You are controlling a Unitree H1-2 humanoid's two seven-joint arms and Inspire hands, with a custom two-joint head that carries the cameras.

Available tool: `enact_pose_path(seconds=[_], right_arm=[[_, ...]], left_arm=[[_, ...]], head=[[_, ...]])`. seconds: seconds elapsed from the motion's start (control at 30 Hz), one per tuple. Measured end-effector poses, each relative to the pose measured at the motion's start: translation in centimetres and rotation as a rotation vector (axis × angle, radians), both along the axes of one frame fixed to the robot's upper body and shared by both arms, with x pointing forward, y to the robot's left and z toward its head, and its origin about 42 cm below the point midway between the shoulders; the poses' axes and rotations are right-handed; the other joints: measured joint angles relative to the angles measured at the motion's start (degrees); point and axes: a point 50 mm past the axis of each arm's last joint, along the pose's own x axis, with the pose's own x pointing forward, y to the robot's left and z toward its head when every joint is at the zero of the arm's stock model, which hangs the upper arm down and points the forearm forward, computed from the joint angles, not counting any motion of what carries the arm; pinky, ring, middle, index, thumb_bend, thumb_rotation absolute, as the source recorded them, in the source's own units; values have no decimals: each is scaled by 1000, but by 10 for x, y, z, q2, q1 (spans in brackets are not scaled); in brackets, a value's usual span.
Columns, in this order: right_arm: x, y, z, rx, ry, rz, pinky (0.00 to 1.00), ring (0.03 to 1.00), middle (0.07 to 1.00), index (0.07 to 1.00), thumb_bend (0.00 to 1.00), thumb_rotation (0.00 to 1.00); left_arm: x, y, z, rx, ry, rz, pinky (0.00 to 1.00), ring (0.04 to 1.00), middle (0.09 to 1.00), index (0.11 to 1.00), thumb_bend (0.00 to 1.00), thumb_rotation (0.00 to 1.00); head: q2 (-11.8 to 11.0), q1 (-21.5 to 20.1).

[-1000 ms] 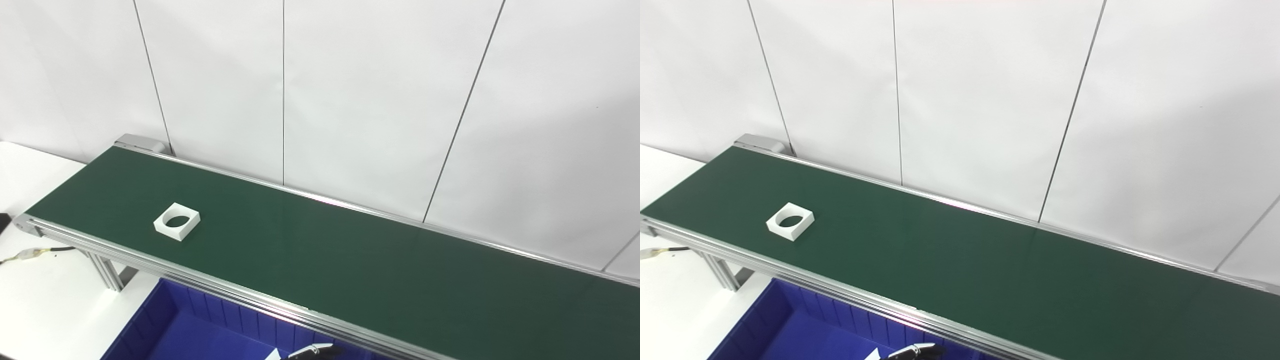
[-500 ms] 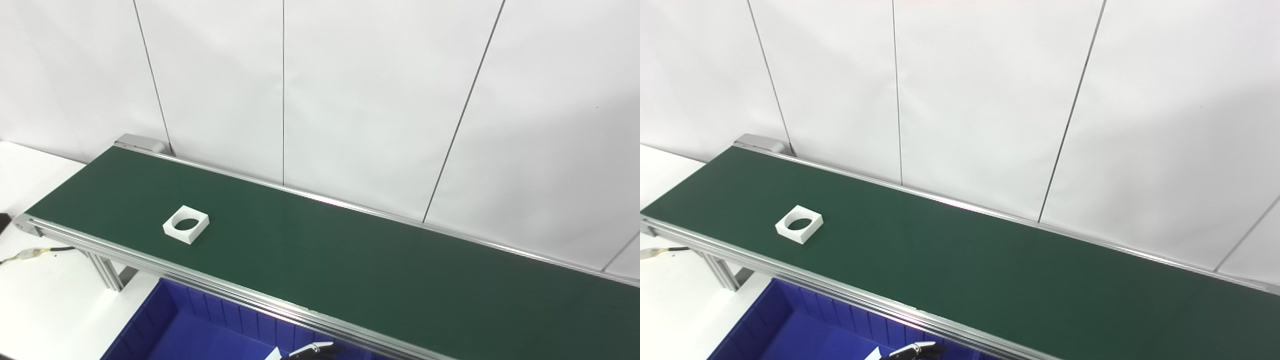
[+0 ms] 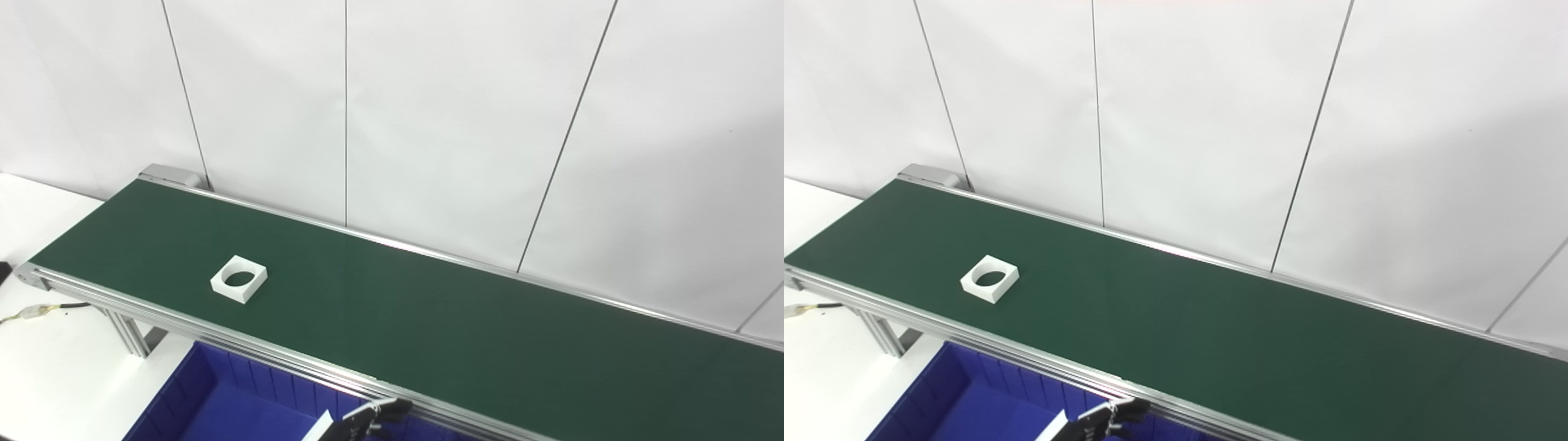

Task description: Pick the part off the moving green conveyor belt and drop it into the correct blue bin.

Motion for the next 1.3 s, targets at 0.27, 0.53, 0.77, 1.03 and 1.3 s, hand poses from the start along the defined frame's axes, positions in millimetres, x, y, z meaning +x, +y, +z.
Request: enact_pose_path(seconds=[0.27, 0.53, 0.77, 1.03, 1.3], right_arm=[[1, 4, -4, 3, 11, 1, 923, 937, 927, 933, 976, 206], [4, 5, -4, -2, 2, 4, 906, 936, 930, 937, 968, 204], [6, 5, -8, -5, 5, 5, 900, 931, 924, 931, 981, 204], [8, 3, -10, 0, -14, 11, 904, 928, 919, 933, 973, 208], [10, 3, -12, 1, -14, 11, 895, 926, 919, 929, 974, 207]], left_arm=[[5, -2, 32, 23, -120, 8, 728, 837, 856, 832, 959, 310], [17, -3, 58, 114, -217, 97, 725, 824, 840, 829, 975, 358], [34, -2, 66, 195, -274, 207, 752, 844, 859, 853, 987, 435], [54, 8, 65, 289, -260, 298, 785, 875, 895, 884, 980, 448], [80, 16, 74, 335, -226, 388, 787, 893, 930, 904, 944, 401]], head=[[-6, -3], [-9, 0], [-10, -1], [-14, 3], [-17, 1]])
